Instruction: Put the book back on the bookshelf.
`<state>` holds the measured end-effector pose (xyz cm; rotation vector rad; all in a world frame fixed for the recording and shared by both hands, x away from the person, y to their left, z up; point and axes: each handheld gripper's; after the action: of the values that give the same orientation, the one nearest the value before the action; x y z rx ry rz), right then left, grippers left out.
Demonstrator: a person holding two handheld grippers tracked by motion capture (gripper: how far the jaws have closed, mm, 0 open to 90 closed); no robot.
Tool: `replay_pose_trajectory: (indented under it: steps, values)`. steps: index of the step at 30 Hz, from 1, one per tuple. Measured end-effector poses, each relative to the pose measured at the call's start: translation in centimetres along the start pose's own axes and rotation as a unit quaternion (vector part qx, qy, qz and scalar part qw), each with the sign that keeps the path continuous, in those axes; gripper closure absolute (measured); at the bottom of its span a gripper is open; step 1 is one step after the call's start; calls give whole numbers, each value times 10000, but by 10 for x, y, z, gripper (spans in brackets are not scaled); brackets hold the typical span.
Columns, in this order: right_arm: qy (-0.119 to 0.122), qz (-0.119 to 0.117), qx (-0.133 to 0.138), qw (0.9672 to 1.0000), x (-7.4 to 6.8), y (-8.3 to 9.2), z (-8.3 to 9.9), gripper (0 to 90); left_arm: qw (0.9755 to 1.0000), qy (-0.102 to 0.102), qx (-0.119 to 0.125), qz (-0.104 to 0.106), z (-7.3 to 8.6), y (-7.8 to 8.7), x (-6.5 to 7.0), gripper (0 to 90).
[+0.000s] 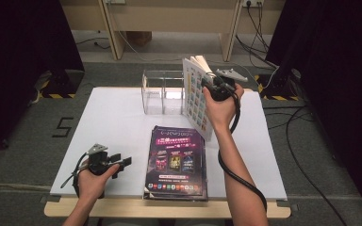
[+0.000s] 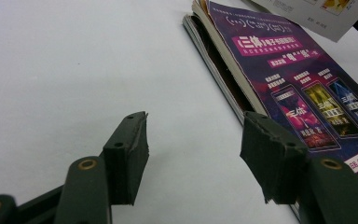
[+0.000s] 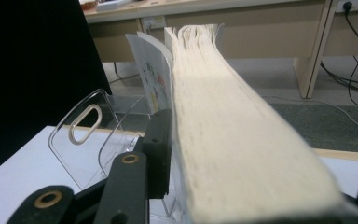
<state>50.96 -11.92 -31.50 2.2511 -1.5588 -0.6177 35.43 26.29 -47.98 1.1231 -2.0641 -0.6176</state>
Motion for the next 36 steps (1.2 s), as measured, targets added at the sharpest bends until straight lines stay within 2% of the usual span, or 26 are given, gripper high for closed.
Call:
replay_pose_trajectory:
  steps: [3, 7, 17, 20, 24, 29, 36]
  values:
    - [42, 28, -67, 10000, 1, -1, -2, 703, 10000, 0, -2, -4, 0, 0, 0, 403]
    - [136, 71, -82, 9998, 1, -2, -3, 722, 10000, 2, -4, -2, 0, 0, 0, 403]
    - [387, 206, -128, 9990, -1, -5, -7, 730, 10000, -13, -13, -8, 0, 0, 0, 402]
    - [372, 167, -174, 9990, -1, -7, -9, 734, 10000, -7, -24, -11, 0, -1, 0, 402]
    - [216, 51, -218, 9995, 3, -7, -11, 738, 10000, 7, -25, -19, 0, 0, -1, 402]
    - [65, -12, -110, 9999, 7, -7, -12, 741, 10000, 28, -28, -31, 0, 0, -3, 402]
    - [147, 41, 91, 9998, 0, -8, -19, 742, 10000, 49, -35, -32, 1, -1, -4, 402]
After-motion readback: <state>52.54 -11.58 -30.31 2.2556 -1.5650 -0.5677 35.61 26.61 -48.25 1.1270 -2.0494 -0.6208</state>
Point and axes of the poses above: each handheld gripper's, and its own axes: y roughly backward along the jaws, z roughly out of its underside, x roughly to its right, and after that the axes turned 10 degrees about -x, right-handed
